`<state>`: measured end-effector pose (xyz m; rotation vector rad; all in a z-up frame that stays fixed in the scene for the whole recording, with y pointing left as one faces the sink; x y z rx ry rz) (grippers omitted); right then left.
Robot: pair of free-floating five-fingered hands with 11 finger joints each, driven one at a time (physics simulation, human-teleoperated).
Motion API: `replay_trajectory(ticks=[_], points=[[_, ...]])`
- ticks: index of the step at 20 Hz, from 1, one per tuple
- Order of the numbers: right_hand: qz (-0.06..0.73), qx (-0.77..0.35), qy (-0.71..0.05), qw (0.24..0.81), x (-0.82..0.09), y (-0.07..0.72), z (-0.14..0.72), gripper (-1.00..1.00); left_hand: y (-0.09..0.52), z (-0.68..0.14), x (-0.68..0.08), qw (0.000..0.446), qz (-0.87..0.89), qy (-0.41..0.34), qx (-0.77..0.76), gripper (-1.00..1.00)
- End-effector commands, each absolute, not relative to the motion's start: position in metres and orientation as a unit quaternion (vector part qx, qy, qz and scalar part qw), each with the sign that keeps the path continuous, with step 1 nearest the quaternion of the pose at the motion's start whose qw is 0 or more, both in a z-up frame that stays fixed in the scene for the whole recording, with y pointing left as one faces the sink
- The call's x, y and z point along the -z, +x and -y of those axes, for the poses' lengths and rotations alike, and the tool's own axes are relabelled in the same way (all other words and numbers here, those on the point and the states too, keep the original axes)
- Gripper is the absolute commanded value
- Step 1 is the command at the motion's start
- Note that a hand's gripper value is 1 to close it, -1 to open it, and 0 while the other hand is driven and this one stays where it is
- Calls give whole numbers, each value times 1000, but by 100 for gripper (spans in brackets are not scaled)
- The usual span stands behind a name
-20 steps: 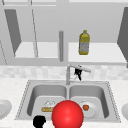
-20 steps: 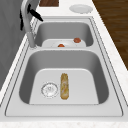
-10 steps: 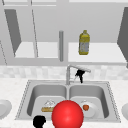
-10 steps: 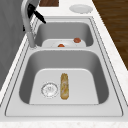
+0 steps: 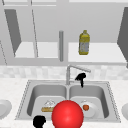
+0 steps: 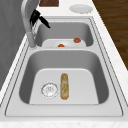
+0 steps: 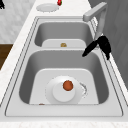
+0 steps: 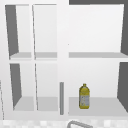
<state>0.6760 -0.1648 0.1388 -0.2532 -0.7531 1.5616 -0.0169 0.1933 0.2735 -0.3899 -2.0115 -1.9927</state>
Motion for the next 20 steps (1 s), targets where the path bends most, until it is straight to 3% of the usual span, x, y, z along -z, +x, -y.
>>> replay_trajectory(ticks=[1,11,20], points=[[369,-660,-95,647,-119,674,151,-100,-17,-193,-274,141,697,-135,690,0],[439,-611,-171,636,-84,635,123,-100,-17,-193,-274,141,697,-135,690,0],[413,-568,-267,660,-77,632,112,-100,-17,-193,-274,141,697,-135,690,0]])
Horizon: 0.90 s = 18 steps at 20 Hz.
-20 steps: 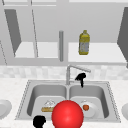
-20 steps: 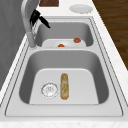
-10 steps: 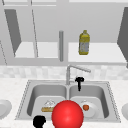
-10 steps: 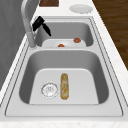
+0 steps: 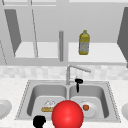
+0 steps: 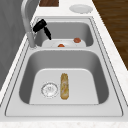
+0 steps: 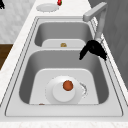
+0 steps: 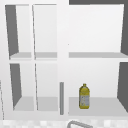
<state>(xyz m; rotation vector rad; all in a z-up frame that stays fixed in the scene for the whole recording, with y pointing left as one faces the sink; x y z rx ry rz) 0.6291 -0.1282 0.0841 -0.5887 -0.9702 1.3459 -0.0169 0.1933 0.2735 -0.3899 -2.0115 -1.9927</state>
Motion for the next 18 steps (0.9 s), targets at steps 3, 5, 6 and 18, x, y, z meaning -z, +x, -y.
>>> replay_trajectory(ticks=[3,5,6,18], points=[[387,-577,-247,676,-84,632,107,-100,-17,-193,-274,141,697,-135,690,0],[376,-577,-248,681,-86,629,103,-100,-17,-193,-274,141,697,-135,690,0],[369,-576,-251,685,-87,629,102,-100,-17,-193,-274,141,697,-135,690,0],[274,-551,-295,731,-96,626,80,-100,-17,-193,-274,141,697,-135,690,0]])
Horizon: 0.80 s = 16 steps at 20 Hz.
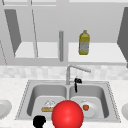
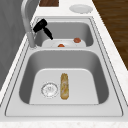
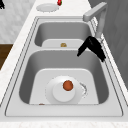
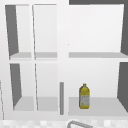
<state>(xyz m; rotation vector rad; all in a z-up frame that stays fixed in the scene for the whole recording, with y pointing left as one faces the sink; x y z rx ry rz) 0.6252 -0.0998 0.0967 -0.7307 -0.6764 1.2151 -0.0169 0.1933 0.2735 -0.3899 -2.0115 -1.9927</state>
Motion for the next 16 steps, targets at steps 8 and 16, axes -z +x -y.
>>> replay_trajectory(ticks=[8,16], points=[[176,-529,-338,758,-109,627,62,-100,-17,-193,-274,141,697,-135,690,0],[118,-542,-348,756,-117,633,46,-100,-17,-193,-274,141,697,-135,690,0]])
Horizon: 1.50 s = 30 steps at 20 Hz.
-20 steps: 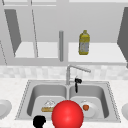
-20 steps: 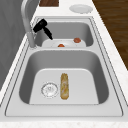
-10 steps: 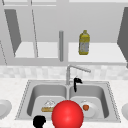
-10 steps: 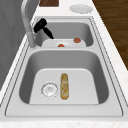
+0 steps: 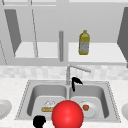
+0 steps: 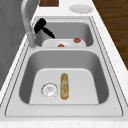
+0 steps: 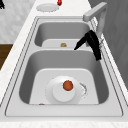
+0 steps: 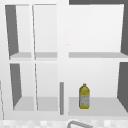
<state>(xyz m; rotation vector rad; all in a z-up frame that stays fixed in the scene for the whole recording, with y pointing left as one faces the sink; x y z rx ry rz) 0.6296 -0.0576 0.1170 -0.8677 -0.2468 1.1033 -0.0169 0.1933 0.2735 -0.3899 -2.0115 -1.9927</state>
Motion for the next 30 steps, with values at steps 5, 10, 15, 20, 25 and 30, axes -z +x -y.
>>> replay_trajectory(ticks=[5,10,15,20,25,30], points=[[135,-537,-362,750,-116,632,46,-100,-17,-193,-274,141,697,-135,690,0],[129,-500,-398,758,-119,634,46,-100,-17,-193,-274,141,697,-135,690,0],[147,-514,-385,752,-151,623,54,-100,-17,-193,-274,141,697,-135,690,0],[175,-525,-366,748,-183,621,72,-100,-17,-193,-274,141,697,-135,690,0],[190,-534,-335,753,-198,619,90,-100,-17,-193,-274,141,697,-135,690,0],[218,-537,-322,749,-214,619,106,-100,-17,-193,-274,141,697,-135,690,0]])
